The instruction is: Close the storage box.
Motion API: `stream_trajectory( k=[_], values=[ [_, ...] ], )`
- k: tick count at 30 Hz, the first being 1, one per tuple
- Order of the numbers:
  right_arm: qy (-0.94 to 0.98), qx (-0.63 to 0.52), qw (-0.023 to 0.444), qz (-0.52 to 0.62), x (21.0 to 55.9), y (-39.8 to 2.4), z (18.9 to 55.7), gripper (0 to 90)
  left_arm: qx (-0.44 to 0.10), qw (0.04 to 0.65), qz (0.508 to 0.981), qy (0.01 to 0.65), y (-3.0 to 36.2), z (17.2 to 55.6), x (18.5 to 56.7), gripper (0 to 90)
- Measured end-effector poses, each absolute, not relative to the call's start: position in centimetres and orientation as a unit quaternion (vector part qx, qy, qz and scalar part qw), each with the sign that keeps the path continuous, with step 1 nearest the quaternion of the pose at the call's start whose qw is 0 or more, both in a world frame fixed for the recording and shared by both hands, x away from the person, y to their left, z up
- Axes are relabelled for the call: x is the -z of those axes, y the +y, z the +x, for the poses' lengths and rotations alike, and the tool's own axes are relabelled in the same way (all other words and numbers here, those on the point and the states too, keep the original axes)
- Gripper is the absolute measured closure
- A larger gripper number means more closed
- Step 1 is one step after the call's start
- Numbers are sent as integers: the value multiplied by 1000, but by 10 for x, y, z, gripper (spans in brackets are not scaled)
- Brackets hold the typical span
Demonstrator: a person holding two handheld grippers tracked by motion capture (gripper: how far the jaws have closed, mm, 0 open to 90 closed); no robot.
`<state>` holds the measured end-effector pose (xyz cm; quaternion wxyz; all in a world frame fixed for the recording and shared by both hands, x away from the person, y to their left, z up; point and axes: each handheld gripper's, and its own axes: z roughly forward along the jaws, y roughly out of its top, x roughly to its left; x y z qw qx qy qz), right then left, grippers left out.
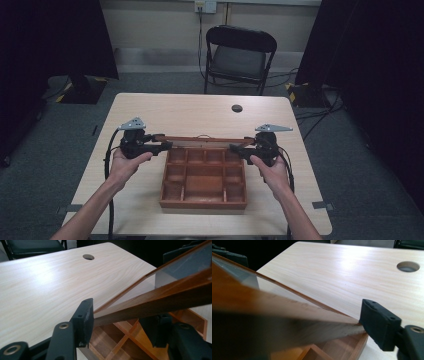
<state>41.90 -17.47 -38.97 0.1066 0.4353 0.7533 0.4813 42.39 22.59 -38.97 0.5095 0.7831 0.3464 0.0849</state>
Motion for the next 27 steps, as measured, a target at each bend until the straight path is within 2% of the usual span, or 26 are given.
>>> stream_trajectory(
  k=[3,6,10,19,20,27],
  values=[
    [756,-480,103,433,391,-175,419,245,-77,513,780,350,226,423,392,438],
    [763,-472,103,429,391,-175,416,239,-75,513,779,352,227,420,392,351],
    [767,-470,105,424,391,-175,414,238,-77,511,778,356,227,419,394,284],
    [775,-461,114,417,393,-173,409,216,-69,504,790,343,223,411,396,259],
    [773,-456,100,430,394,-174,410,183,-74,503,790,343,223,410,395,256],
    [774,-451,91,434,399,-177,409,184,-70,517,779,348,229,405,395,251]
  ],
)
